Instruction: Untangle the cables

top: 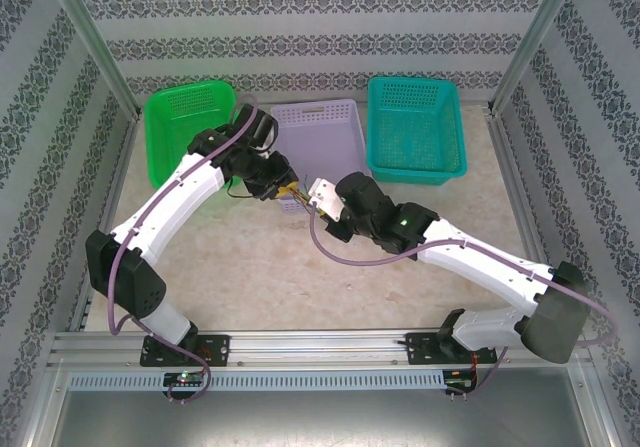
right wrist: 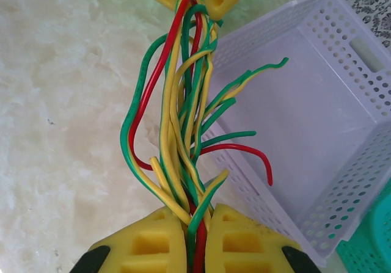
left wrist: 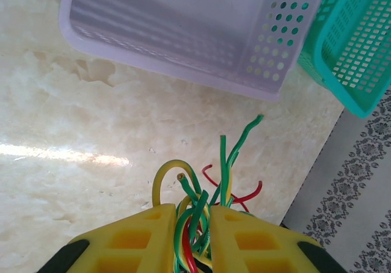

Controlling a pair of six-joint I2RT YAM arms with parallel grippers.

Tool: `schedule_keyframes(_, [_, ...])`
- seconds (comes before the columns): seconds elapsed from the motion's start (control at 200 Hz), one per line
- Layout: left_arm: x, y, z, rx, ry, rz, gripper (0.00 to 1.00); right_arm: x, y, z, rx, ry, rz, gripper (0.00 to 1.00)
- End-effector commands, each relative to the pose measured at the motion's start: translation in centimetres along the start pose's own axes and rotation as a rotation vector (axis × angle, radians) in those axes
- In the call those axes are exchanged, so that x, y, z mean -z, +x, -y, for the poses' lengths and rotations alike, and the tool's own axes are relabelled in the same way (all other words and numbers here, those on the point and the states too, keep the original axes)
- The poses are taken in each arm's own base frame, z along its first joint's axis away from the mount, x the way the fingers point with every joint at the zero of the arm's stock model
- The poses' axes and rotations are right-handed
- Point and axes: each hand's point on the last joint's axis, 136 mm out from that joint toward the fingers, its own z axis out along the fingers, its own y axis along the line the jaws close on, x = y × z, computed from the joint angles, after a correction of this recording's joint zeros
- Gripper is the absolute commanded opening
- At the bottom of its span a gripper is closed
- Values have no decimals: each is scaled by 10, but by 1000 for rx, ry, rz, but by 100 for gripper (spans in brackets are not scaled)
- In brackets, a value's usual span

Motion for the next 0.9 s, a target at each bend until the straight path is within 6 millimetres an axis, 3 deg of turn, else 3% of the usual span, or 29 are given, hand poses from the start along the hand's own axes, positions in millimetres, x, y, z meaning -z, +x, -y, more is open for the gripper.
schedule_keyframes(0.0, [2, 8, -6, -32, -47, -22, 20, -1, -6, 6, 60, 60, 19, 0])
schedule_keyframes(0.07, [-1, 9, -7, -33, -51, -32, 15, 0, -8, 7, 64, 66, 25, 0])
schedule_keyframes(0.155, [-1, 7, -8, -35, -56, -19, 0, 0, -5, 8, 68, 75, 15, 0])
schedule_keyframes(0.565, [44, -25, -39, 69, -19, 154, 0, 11, 52, 32, 51, 157, -81, 0])
schedule_keyframes(0.834, [42, -20, -49, 150, 49, 121, 0, 11, 50, 33, 76, 184, -77, 0])
schedule_keyframes(0.894, [44, -17, -51, 161, 48, 126, 7, 10, 48, 33, 82, 189, -78, 0])
